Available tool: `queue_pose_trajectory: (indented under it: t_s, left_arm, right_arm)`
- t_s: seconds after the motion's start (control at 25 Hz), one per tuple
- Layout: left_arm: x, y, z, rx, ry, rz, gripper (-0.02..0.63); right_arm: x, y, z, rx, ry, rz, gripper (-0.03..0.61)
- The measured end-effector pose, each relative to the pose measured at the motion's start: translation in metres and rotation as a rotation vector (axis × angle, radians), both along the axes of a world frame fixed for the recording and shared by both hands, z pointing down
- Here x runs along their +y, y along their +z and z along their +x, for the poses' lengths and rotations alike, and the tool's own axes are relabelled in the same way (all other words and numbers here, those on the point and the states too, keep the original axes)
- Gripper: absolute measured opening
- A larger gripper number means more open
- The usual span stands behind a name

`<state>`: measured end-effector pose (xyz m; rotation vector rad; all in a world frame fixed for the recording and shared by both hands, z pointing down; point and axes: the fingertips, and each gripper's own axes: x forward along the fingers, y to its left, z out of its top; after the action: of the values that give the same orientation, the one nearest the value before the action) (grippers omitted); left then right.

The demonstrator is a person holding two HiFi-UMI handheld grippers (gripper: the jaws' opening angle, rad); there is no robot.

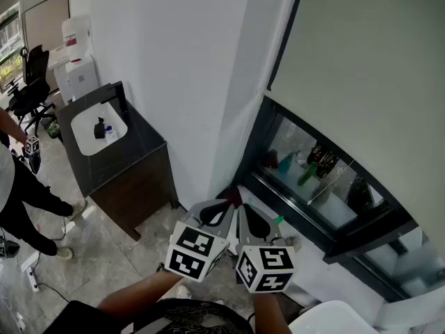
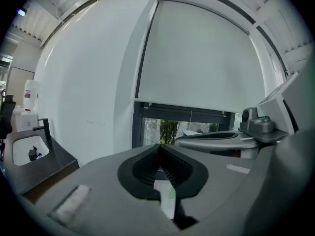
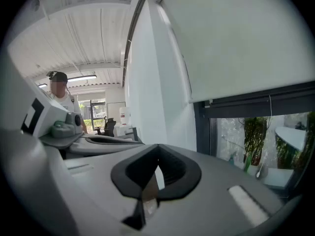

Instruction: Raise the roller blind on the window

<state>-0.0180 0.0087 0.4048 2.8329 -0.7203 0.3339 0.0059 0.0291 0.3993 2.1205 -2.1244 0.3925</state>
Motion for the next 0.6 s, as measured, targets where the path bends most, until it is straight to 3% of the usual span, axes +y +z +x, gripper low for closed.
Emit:
queue_pose_trajectory:
  t_s: [0.6]
  left_arm:
    - [-0.031, 0.004, -0.008, 0.003, 0.035, -0.008, 0.0]
  right_arm:
    - [-0.03, 0.004, -0.005, 0.002, 0.046, -0.008, 0.003]
